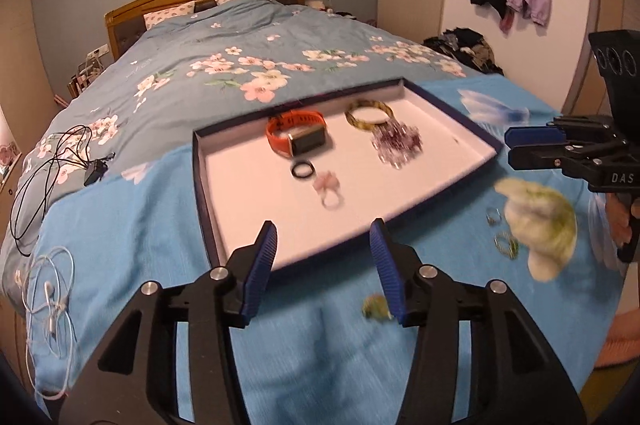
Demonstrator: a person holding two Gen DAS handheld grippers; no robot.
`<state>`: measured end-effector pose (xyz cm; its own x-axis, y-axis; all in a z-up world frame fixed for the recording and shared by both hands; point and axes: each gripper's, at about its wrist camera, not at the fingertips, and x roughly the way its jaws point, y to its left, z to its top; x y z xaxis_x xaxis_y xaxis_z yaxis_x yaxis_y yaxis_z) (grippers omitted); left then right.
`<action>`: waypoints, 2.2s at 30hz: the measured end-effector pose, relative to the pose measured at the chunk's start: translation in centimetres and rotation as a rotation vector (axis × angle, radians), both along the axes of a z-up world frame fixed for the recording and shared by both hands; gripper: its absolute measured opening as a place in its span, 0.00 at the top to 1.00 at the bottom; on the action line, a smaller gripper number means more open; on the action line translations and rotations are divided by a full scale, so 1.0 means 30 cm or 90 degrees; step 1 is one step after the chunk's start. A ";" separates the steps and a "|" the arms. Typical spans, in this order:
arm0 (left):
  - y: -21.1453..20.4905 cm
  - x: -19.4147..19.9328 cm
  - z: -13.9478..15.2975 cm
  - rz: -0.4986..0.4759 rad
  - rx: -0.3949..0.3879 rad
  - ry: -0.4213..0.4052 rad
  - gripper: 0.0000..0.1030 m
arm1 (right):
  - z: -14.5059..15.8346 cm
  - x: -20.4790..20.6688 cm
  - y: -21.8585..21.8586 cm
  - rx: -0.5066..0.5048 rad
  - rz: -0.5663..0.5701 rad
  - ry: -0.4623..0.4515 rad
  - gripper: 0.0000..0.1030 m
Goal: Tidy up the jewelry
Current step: 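Grasp the round green jade ring with the left tool while the right tool grasps the green-stone gold ring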
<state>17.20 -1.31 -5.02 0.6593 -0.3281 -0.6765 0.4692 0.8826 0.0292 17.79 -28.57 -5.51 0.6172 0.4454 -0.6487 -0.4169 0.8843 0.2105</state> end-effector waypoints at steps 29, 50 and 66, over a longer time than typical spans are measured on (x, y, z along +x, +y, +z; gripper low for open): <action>-0.034 -0.098 -0.123 -0.015 0.013 0.074 0.50 | -0.166 -0.142 0.068 -0.027 0.007 0.076 0.63; -0.069 -0.058 -0.148 -0.015 0.015 0.103 0.60 | -0.168 -0.141 0.081 -0.047 -0.009 0.073 0.73; -0.067 -0.062 -0.148 0.002 0.010 0.100 0.81 | -0.169 -0.131 0.087 -0.055 -0.016 0.076 0.88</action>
